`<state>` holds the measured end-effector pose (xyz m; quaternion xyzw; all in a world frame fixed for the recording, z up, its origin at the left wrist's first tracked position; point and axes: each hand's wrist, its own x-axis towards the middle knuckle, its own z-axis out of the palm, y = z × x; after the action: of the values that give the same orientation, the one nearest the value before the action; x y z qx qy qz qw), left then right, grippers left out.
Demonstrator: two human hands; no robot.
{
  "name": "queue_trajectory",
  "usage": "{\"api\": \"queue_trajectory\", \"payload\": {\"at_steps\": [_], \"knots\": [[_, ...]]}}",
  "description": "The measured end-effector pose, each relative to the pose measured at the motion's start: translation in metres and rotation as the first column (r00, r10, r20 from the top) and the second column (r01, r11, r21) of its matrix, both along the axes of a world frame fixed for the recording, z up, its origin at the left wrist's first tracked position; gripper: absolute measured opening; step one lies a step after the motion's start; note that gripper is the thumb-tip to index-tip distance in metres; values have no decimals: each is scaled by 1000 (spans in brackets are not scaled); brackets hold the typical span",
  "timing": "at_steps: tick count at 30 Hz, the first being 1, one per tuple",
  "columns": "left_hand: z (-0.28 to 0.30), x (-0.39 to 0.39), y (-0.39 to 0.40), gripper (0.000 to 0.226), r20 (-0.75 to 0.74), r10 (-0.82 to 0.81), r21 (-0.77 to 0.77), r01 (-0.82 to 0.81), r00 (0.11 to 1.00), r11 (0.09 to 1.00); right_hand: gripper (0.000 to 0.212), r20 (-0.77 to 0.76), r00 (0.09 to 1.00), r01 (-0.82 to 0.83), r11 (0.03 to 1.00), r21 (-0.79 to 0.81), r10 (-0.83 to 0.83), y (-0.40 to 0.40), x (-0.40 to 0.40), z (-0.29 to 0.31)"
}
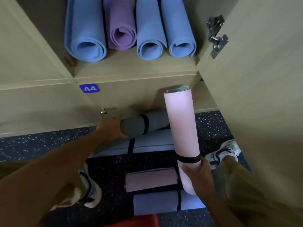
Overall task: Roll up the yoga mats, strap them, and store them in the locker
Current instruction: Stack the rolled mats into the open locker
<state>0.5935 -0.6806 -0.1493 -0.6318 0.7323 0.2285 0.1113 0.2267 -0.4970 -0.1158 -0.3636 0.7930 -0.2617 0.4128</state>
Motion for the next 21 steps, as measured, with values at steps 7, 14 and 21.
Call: {"api": "queue_trajectory", "payload": {"at_steps": [7, 14, 21], "knots": [[90, 51, 75, 93, -337, 321, 90, -309, 885, 947, 80, 56, 996, -60, 991, -116, 67, 20, 23, 56], [147, 65, 132, 83, -534, 468, 136, -474, 704, 870, 66, 63, 988, -122, 960, -254, 142, 15, 47, 120], [215, 42, 141, 79, -731, 520, 182, -608, 441, 772, 38, 95, 969, -193, 936, -293, 229, -18, 63, 171]]}}
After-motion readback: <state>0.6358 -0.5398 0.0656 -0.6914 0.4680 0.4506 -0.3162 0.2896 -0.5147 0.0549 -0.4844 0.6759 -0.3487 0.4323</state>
